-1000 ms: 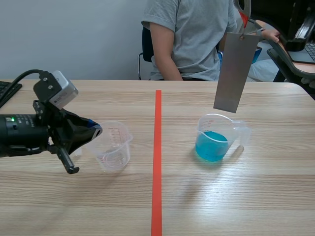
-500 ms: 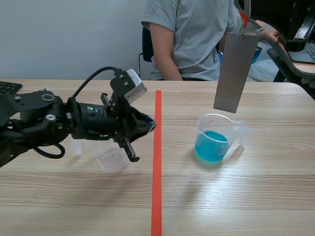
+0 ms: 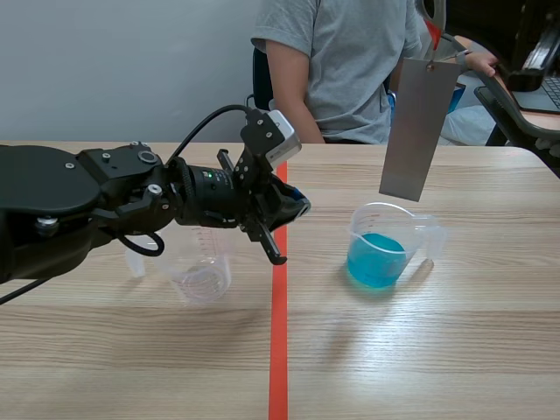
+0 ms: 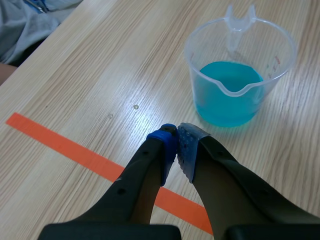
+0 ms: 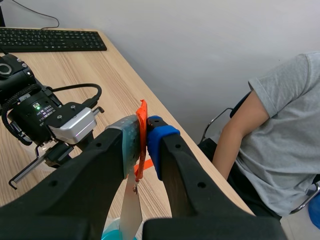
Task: Do the redox reaction experiment.
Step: 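Raise the plate and point at it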
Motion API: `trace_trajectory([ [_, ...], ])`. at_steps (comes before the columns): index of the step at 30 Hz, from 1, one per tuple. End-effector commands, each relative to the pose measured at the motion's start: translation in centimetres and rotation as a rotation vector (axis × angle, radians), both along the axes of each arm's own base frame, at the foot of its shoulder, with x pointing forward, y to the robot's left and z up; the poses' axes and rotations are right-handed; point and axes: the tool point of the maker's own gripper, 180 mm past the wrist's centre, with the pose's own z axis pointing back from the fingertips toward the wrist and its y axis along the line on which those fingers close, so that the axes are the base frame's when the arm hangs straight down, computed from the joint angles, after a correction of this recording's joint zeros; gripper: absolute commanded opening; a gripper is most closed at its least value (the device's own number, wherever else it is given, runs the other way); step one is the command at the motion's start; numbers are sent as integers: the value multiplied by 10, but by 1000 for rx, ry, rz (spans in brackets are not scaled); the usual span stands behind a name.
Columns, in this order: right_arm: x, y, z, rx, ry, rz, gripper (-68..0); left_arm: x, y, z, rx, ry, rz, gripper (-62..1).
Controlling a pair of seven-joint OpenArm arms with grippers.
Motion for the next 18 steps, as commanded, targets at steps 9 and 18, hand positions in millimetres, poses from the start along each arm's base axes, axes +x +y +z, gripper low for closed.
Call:
trace_trajectory([
  [9,0,-2,12,3,-35,7,-660,-11,-47,42,-147,-19,-143,-569],
  [18,0,-2,12,1,-34,6,-660,-15,-59,53,-203,-20,-159,-569],
])
